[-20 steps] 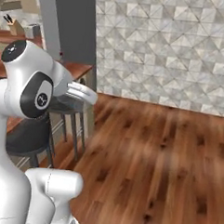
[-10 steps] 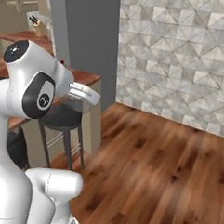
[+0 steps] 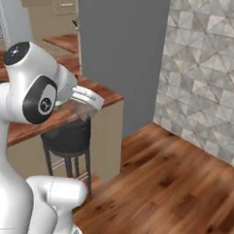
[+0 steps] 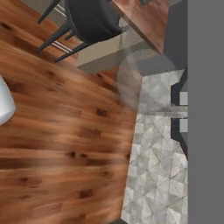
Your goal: There is a bowl on the dining counter. Grab a lemon wedge from the fridge and place it in the bowl. Then get the liquor bottle and glass cup from the cabinet and place them next to the bowl.
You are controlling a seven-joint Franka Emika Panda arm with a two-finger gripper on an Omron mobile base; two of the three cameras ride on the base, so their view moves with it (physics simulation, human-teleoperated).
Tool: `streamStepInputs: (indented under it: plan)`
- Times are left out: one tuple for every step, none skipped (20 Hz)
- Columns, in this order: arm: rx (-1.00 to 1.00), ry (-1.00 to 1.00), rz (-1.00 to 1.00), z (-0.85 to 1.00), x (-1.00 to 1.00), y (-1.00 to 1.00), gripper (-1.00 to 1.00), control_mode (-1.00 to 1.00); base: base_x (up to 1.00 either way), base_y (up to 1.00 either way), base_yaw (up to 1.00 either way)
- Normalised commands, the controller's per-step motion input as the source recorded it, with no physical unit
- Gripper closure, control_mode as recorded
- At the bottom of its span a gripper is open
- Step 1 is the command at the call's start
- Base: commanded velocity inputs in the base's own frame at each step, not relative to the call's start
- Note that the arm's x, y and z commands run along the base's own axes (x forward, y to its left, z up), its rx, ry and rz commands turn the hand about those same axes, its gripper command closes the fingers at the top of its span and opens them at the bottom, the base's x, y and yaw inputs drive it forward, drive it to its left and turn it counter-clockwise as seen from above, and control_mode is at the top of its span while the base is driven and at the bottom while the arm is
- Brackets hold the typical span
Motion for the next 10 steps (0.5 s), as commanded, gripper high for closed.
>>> streamStepInputs:
  plan:
    - [0.00, 0.00, 0.00, 0.00, 0.00, 0.00, 1.00, 1.00, 0.41, -0.55, 0.56]
    - [0.00, 0.00, 0.00, 0.00, 0.00, 0.00, 1.00, 1.00, 0.31, -0.51, 0.59]
    - [0.00, 0.00, 0.00, 0.00, 0.00, 0.00, 1.00, 1.00, 0.30, -0.50, 0.61]
    - [0.00, 0.00, 0.00, 0.00, 0.00, 0.00, 1.00, 1.00, 0.24, -0.47, 0.63]
    - [0.00, 0.00, 0.00, 0.00, 0.00, 0.00, 1.00, 1.00, 0.21, -0.46, 0.64]
    - [0.00, 0.00, 0.00, 0.00, 0.00, 0.00, 1.00, 1.00, 0.17, -0.43, 0.66]
    - [0.00, 0.00, 0.00, 0.00, 0.00, 0.00, 1.00, 1.00, 0.15, -0.40, 0.67]
    - [0.00, 0.00, 0.00, 0.00, 0.00, 0.00, 1.00, 1.00, 0.15, -0.39, 0.67]
    - [0.00, 0.00, 0.00, 0.00, 0.00, 0.00, 1.00, 1.00, 0.24, -0.36, 0.67]
    - [0.00, 0.00, 0.00, 0.00, 0.00, 0.00, 1.00, 1.00, 0.26, -0.34, 0.67]
